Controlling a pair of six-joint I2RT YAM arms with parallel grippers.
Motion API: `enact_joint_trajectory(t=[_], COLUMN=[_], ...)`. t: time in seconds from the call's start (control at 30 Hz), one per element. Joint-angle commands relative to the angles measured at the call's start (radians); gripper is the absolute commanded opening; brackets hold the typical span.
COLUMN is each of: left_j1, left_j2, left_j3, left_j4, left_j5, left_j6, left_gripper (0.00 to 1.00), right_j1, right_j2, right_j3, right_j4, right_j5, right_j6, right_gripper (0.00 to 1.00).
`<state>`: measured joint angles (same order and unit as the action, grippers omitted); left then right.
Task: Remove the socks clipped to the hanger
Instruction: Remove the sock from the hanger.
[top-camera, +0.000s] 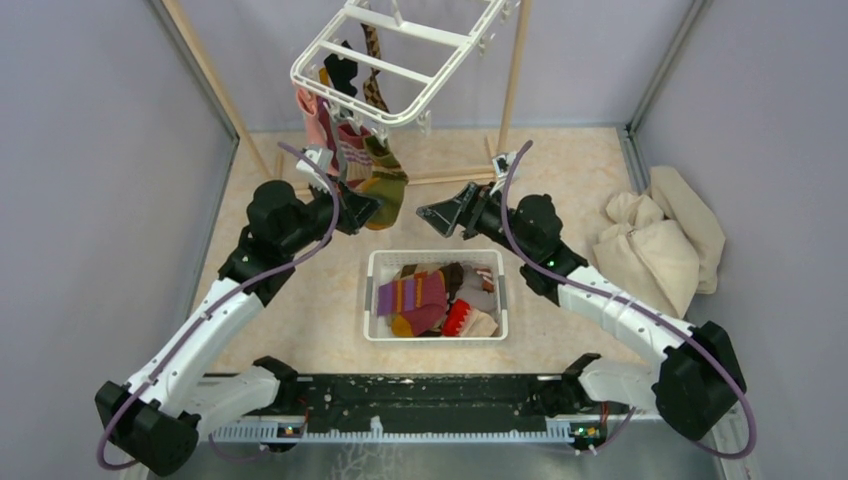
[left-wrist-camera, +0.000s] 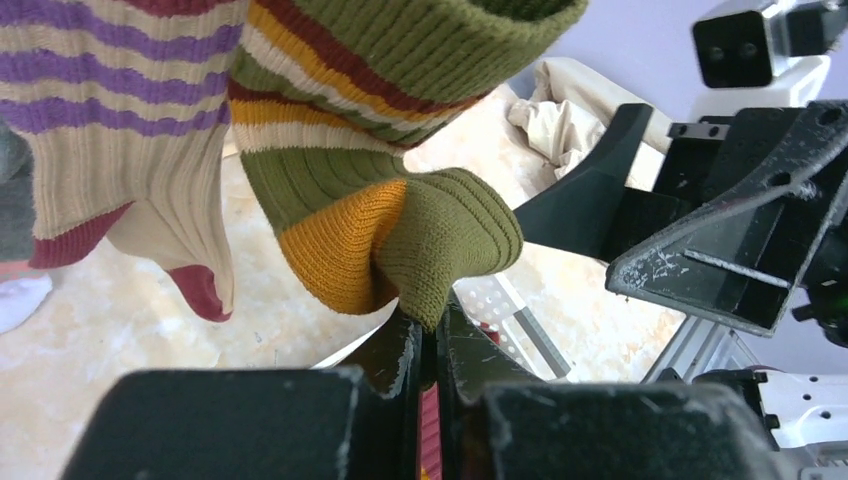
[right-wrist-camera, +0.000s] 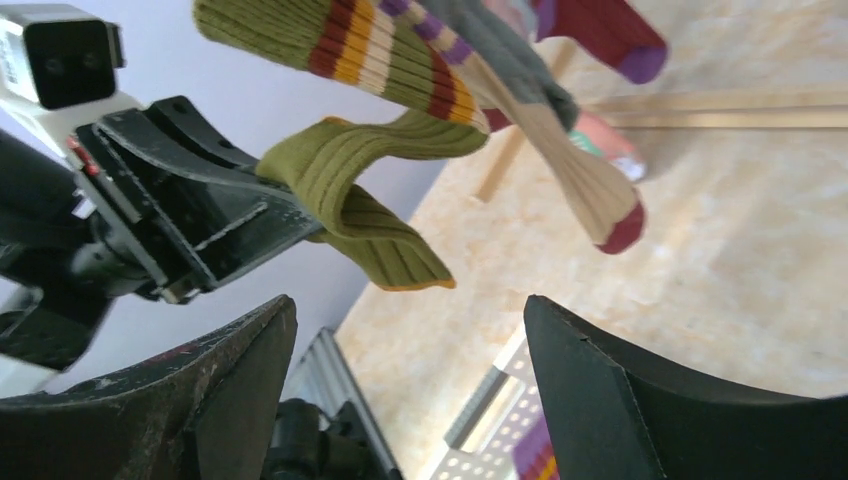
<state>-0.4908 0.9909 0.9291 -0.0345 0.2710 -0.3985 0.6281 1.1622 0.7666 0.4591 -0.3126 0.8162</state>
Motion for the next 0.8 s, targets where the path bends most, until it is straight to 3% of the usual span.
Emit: enact_joint_trajectory(t=[0.0,0.27,0.33,0.4,0.5,0.6,0.7,0.77], left_j1=[0.034,0.192,0.207,0.211,0.213,0.214,0.215,0.217], left_j2=[0.015,0.041,0.040,0.035,0.028,0.020,0.014,0.012], left_j3=[0.036,0.012,0.008,0.003,-0.005,-0.016,-0.029,-0.034], left_j4=[-0.016,0.006,0.007,0.008,0.011,0.013,0.016,0.017], left_j5=[-0.008,0.169,0.190,0.201,0.211,0.214,0.216,0.217], left_j6=[0.008,-0.044,-0.048,-0.050,-0.051,-0.049,-0.046,-0.044], left_gripper=[0.08,0.08,0.08,0.08,0.09,0.09,0.09,0.09], right_j1=[0.050,0.260,0.342,0.456,0.571,0.590,0.590,0.589], right_j2=[-0.084,-0.114,-0.108,-0.096,-0.061,-0.028,-0.015,-0.002], right_j3=[0.037,0.132,0.146,0.141,0.109,0.061,0.010,0.037], right_j4=[-0.137,-0.260,-0.240,-0.169,0.029,0.247,0.439,0.419], right_j5=[0.163,0.521,0.655,0.804,1.000,1.004,1.074,1.082], right_j6=[-0.173,-0.429,-0.511,-0.630,-0.828,-0.966,-0.961,-0.965], right_gripper=[0.84,0.84,0.90,0.97,0.98,0.98,0.99,0.98])
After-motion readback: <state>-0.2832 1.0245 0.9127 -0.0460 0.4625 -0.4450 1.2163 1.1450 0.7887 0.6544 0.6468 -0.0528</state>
